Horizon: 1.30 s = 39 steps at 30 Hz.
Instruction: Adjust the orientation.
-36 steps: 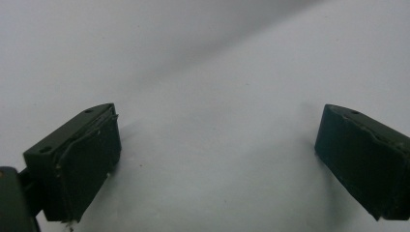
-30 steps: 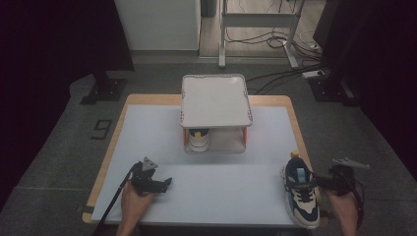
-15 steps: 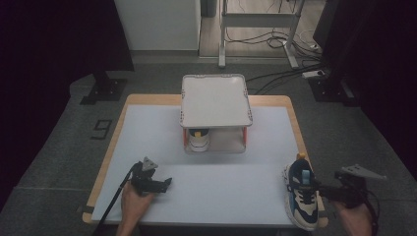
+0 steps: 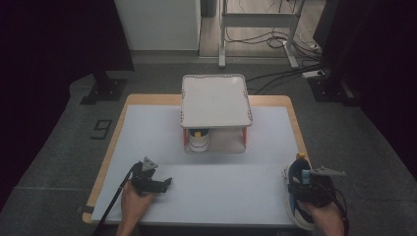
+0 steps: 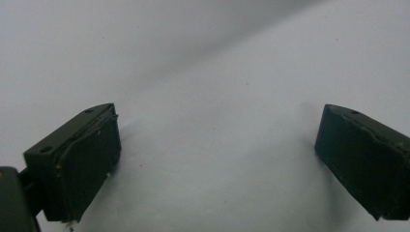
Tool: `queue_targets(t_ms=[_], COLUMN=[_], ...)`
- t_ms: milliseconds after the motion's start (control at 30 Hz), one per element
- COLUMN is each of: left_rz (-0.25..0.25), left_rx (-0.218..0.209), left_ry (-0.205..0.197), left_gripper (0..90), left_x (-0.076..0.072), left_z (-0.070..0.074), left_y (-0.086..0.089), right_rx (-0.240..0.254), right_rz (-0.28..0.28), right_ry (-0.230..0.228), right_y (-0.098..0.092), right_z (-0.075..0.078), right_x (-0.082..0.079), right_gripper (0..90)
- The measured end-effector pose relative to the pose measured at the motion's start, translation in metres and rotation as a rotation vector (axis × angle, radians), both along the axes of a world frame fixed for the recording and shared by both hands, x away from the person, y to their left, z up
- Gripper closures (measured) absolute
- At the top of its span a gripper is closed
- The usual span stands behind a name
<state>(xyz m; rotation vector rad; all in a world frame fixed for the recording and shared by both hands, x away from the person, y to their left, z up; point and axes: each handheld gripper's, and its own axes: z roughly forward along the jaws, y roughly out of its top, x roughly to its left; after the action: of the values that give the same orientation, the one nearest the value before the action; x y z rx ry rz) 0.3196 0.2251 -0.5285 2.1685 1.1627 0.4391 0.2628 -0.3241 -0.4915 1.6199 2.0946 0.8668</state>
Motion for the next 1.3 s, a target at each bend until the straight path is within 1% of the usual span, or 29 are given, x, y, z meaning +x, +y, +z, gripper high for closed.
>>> queue_targets(t_ms=[100,167,200,300,367,400,433,533,600,667,700,733,767,833,867,1000,1100,1167,1200,1267,1300], left_rz=[0.000,0.000,0.000,0.000,0.000,0.000,-0.001,-0.001,-0.001,-0.001,-0.001,-0.001,-0.001,-0.002,-0.001,-0.001,0.000,0.000,-0.001,-0.001,-0.001], left_rx=[0.000,0.000,0.000,0.000,0.000,0.000,0.000,0.001,0.000,0.001,0.001,0.001,0.001,0.001,0.001,0.001,0.001,0.001,0.001,0.002,0.002], left_ry=[0.000,0.000,0.000,0.000,0.000,0.000,0.000,-0.001,-0.002,-0.002,-0.002,-0.003,-0.003,-0.003,-0.003,-0.005,-0.005,-0.005,-0.004,-0.006,-0.006], left_gripper=[2.3,2.2,2.2,2.2,2.2,2.2,2.3,2.4,2.4,2.4,2.4,2.5,2.5,2.5,2.5,2.5,2.5,2.5,2.5,2.6,2.6], left_x=[0.000,0.000,0.000,0.000,0.000,0.000,0.000,0.000,0.000,0.000,0.000,0.000,0.000,0.000,0.000,0.000,0.000,0.000,0.000,0.000,-0.001], left_z=[0.000,0.000,0.000,0.000,0.000,0.000,0.000,0.000,0.000,0.000,0.000,0.000,0.000,0.000,0.000,0.000,0.000,0.000,0.000,0.000,0.000], left_y=[0.000,0.000,0.000,0.000,0.000,0.000,0.000,0.000,0.000,0.000,0.000,0.000,0.000,0.000,0.000,0.000,0.000,0.000,0.000,0.000,0.000], right_rx=[0.002,-0.001,0.002,0.009,0.010,0.013,0.015,0.015,0.015,0.009,0.008,0.004,0.018,0.031,0.024,0.018,0.013,0.016,0.014,-0.009,-0.023], right_rz=[0.007,0.033,0.057,0.137,0.183,0.229,0.253,0.332,0.373,0.399,0.402,0.394,0.376,0.340,0.321,0.313,0.302,0.295,0.295,0.294,0.294], right_ry=[-0.017,-0.030,-0.034,-0.063,-0.066,-0.072,-0.074,-0.075,-0.072,-0.064,-0.059,-0.068,-0.068,-0.086,-0.089,-0.085,-0.074,-0.066,-0.064,-0.047,-0.029], right_y=[0.001,0.007,0.013,0.039,0.056,0.074,0.083,0.114,0.133,0.146,0.149,0.152,0.152,0.149,0.147,0.134,0.125,0.119,0.117,0.114,0.111], right_z=[0.003,0.006,0.009,0.016,0.019,0.020,0.020,0.017,0.012,0.006,0.003,0.000,0.000,0.001,0.003,0.006,0.002,-0.004,-0.006,-0.013,-0.018], right_x=[0.000,0.002,0.004,0.016,0.023,0.029,0.033,0.042,0.047,0.049,0.050,0.049,0.049,0.043,0.040,0.017,-0.002,-0.013,-0.016,-0.022,-0.023], right_gripper=[17.7,18.6,18.6,18.7,18.7,18.7,18.7,18.6,18.5,17.7,16.2,13.7,11.8,3.9,1.1,0.0,0.0,0.0,0.0,0.9,1.2])
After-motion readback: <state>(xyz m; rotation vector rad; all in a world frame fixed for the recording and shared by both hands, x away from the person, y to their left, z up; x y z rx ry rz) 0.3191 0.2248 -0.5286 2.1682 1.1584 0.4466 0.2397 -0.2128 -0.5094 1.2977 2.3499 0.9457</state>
